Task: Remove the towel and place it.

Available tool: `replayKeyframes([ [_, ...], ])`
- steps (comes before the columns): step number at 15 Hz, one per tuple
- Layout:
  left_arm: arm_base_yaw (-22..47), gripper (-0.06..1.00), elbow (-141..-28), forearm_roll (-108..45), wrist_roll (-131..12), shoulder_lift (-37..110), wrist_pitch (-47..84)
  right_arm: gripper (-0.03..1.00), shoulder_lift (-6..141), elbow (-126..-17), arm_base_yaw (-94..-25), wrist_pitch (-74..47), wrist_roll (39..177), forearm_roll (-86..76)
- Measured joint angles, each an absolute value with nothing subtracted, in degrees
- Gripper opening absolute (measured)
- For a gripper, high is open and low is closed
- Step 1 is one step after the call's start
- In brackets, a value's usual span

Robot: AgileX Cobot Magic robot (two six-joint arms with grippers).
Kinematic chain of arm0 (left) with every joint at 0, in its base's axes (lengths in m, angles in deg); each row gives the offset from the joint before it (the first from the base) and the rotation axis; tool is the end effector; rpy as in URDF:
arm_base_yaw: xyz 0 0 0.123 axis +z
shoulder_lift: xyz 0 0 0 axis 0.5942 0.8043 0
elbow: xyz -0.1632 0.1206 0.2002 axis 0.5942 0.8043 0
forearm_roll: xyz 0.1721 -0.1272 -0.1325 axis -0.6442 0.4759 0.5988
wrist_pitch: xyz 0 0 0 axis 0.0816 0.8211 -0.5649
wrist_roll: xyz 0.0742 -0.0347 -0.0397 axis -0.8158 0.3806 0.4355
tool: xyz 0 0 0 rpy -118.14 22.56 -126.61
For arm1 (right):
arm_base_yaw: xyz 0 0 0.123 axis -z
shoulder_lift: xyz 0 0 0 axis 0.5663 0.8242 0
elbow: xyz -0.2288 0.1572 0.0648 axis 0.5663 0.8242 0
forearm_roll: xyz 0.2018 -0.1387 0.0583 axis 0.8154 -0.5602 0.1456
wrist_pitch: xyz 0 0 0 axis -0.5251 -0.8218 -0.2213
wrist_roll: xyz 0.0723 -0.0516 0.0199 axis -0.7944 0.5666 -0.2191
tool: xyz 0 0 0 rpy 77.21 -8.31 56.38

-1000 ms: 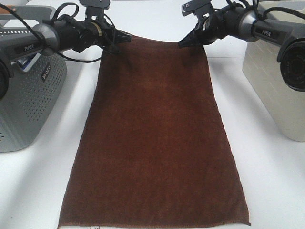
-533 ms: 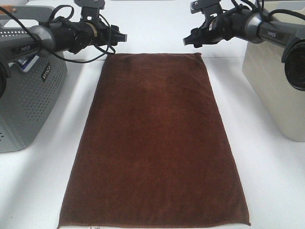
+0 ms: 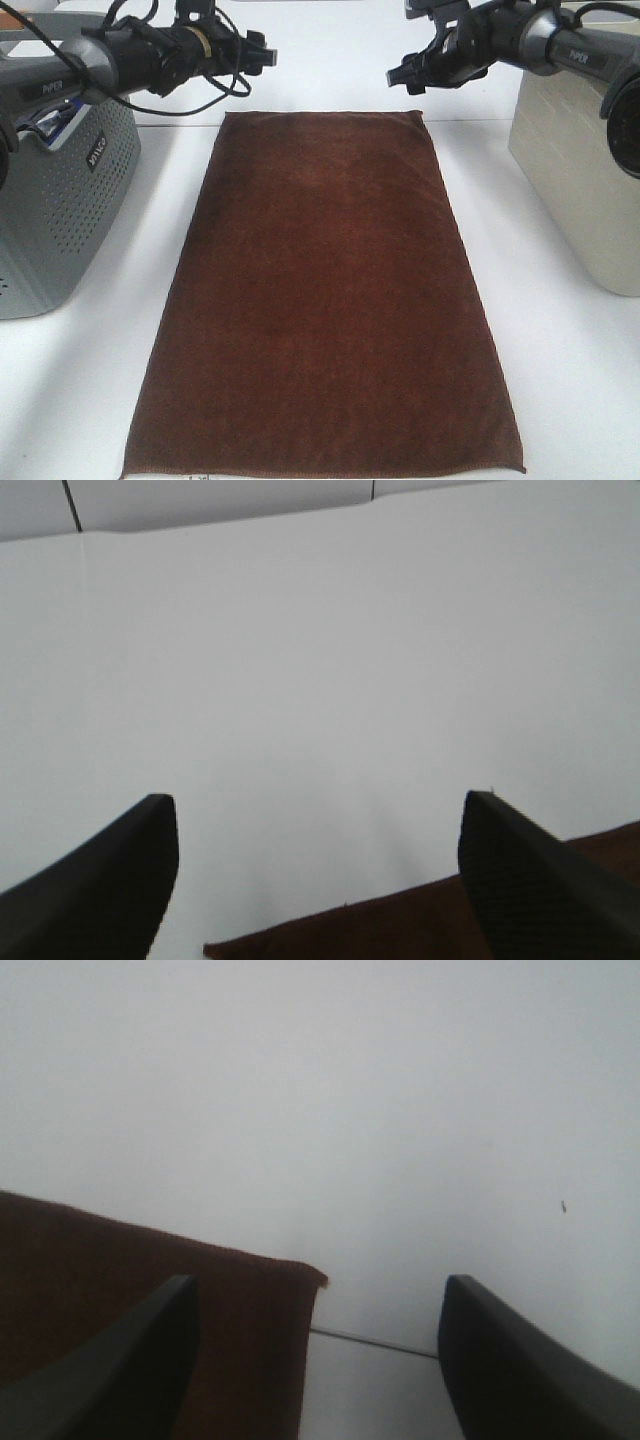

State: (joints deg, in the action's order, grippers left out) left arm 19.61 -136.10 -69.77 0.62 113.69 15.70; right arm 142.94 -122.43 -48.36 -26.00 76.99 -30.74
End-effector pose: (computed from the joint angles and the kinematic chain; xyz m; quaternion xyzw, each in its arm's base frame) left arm 0.5754 -0.1735 0.1634 0.1031 0.7883 -0.0943 0.5992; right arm 0.5718 0.1305 0.1584 -0.1414 0.8655 -0.0259 0.4798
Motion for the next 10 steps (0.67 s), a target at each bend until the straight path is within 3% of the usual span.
replayKeyframes([
  [4,17.55,0.74,-136.1,-69.77,0.62,105.26,24.01,0.65,133.6,-122.43,-48.76,-32.7,76.99,-24.38],
  [10,13.54,0.74,-136.1,-69.32,0.45,91.57,54.14,0.65,118.93,-122.43,-49.73,-56.65,77.51,-22.38],
])
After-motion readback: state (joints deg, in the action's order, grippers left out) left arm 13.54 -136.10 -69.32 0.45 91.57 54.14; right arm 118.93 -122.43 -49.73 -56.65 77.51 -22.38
